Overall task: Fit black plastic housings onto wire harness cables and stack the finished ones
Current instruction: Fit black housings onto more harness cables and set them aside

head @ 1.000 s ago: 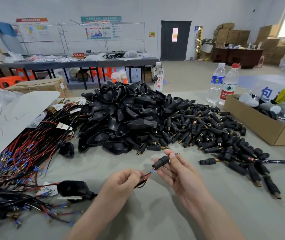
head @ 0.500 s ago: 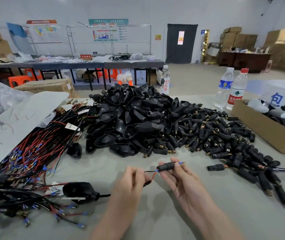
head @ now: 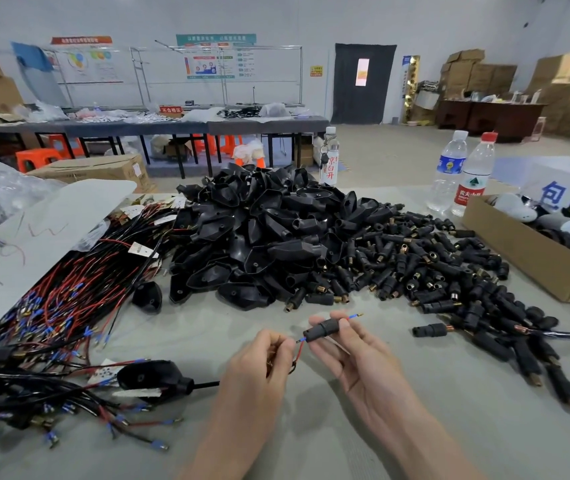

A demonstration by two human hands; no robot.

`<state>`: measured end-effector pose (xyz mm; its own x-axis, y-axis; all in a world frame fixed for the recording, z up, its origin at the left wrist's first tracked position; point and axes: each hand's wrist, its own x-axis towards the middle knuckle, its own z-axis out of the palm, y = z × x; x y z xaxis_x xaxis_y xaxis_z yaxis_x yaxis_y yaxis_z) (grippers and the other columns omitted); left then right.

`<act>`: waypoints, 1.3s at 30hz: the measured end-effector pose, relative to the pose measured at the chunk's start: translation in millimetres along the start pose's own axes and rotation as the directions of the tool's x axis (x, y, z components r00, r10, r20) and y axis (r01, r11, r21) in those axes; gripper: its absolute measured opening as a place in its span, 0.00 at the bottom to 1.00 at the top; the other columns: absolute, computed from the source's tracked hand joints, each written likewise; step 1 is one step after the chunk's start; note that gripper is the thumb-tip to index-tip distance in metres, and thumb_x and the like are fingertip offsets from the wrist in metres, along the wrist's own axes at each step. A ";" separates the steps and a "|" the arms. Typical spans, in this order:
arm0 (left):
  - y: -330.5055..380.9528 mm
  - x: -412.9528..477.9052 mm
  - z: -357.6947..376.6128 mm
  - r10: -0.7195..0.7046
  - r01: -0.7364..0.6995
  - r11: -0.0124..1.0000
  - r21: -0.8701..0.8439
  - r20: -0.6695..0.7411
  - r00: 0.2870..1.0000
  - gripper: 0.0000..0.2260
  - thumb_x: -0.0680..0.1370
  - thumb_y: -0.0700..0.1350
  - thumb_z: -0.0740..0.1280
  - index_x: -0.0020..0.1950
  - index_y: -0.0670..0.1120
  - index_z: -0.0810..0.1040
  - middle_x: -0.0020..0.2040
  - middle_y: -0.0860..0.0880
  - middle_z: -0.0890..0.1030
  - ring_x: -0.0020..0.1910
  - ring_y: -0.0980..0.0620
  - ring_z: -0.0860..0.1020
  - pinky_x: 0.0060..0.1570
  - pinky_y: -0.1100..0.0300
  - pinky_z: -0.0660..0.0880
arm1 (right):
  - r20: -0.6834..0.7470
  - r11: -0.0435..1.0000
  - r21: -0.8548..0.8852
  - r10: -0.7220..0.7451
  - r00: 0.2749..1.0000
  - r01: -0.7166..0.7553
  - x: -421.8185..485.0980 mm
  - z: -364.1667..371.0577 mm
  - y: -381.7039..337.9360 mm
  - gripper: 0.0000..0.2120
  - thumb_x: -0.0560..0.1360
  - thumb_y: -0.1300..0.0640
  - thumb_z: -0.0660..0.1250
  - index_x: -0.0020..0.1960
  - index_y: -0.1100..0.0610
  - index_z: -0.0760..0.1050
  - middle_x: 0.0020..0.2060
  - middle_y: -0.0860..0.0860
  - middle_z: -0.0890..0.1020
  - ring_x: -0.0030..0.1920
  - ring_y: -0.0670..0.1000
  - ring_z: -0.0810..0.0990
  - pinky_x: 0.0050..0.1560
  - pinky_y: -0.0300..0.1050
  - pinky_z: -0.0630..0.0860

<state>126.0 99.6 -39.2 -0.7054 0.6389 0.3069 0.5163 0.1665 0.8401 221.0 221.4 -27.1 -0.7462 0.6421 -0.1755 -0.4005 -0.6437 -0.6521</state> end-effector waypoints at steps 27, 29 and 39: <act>-9.6 0.9 2.8 0.054 -0.059 0.992 -0.114 -0.048 0.997 0.05 0.81 0.51 0.65 0.45 0.59 0.72 0.40 0.54 0.83 0.38 0.54 0.83 0.39 0.63 0.76 | 0.011 0.987 0.132 0.095 0.995 -0.096 0.2 6.0 17.0 0.10 0.82 0.63 0.61 0.60 0.66 0.75 0.51 0.64 0.85 0.49 0.57 0.86 0.45 0.43 0.84; -11.3 1.5 2.9 0.042 -0.046 0.992 -0.117 -0.035 0.998 0.05 0.81 0.50 0.65 0.46 0.59 0.73 0.41 0.55 0.84 0.39 0.55 0.83 0.40 0.64 0.76 | 0.012 0.986 0.135 0.096 0.995 -0.097 -0.6 6.1 15.8 0.10 0.82 0.63 0.62 0.60 0.66 0.75 0.52 0.65 0.84 0.51 0.57 0.86 0.45 0.43 0.84; -16.7 5.5 4.9 0.069 -0.067 0.995 -0.078 0.015 0.998 0.08 0.81 0.48 0.64 0.45 0.60 0.72 0.40 0.56 0.83 0.39 0.57 0.82 0.40 0.66 0.76 | -0.002 0.987 0.143 0.077 0.997 -0.076 2.2 2.0 11.7 0.14 0.74 0.62 0.69 0.58 0.66 0.79 0.55 0.66 0.83 0.56 0.59 0.84 0.48 0.44 0.83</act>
<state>115.9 104.0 -53.7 -0.6611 0.6597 0.3574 0.5235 0.0644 0.8496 213.6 214.4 -33.6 -0.7741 0.5911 -0.2267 -0.4142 -0.7437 -0.5248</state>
